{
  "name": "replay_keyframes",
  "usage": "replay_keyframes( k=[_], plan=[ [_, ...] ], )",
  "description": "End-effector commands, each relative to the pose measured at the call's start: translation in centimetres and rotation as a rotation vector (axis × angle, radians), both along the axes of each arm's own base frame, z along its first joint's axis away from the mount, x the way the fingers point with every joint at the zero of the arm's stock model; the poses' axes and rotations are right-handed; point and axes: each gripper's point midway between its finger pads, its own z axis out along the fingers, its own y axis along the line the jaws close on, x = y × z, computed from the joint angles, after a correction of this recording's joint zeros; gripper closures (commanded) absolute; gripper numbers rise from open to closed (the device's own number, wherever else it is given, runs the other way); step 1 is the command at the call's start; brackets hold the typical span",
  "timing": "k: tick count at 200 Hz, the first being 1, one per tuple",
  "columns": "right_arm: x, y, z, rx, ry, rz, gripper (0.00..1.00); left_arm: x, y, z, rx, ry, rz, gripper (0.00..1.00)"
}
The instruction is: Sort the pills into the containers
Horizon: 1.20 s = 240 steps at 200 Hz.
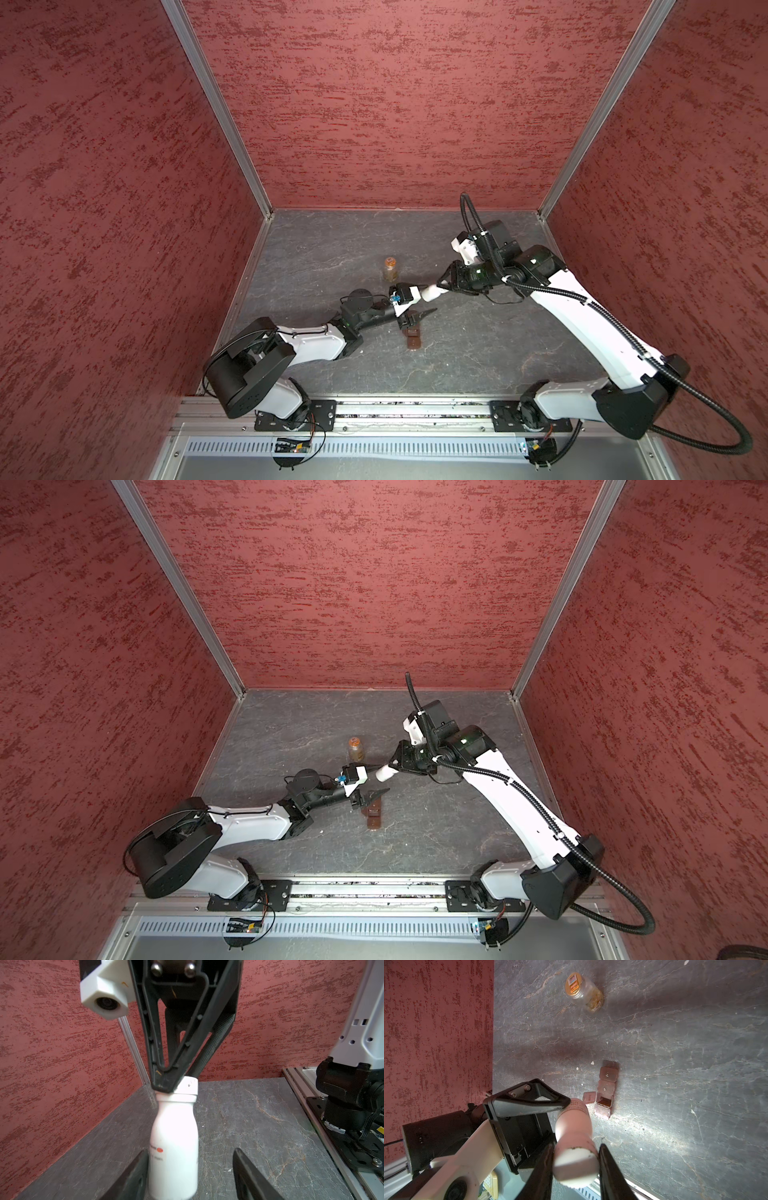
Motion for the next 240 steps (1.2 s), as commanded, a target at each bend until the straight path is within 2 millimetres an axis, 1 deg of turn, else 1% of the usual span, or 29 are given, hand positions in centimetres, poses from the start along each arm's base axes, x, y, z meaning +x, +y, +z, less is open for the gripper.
replay_keyframes(
  k=[1,72,102,148,175,189,216,240],
  plan=[
    [-0.4,0.2,0.3,0.021,-0.007,0.031,0.75,-0.4,-0.8,0.3,0.003,-0.026,-0.036,0.38],
    [-0.6,0.2,0.2,0.028,-0.006,0.04,0.76,0.6,-0.9,-0.6,0.027,-0.02,0.008,0.51],
    [-0.7,0.1,0.2,0.024,-0.006,0.038,0.76,1.1,-1.0,-0.6,0.03,-0.019,0.027,0.56],
    [-1.2,0.0,-0.1,0.015,-0.017,0.077,0.77,1.6,-1.1,-0.7,0.033,-0.002,0.027,0.74],
    [-1.7,0.1,-0.5,0.006,-0.043,0.139,0.77,1.8,-0.5,-0.9,0.018,0.046,-0.006,0.81],
    [-2.0,0.1,-0.9,-0.004,-0.066,0.192,0.76,1.7,0.1,-0.9,0.002,0.06,-0.025,0.87],
    [-2.9,0.3,-0.9,-0.008,-0.174,0.322,0.77,1.6,1.1,-0.9,-0.022,0.094,-0.063,1.0],
    [-3.8,0.3,-0.4,0.001,-0.264,0.407,0.74,1.3,1.3,-1.3,-0.018,0.111,-0.097,1.0]
  ],
)
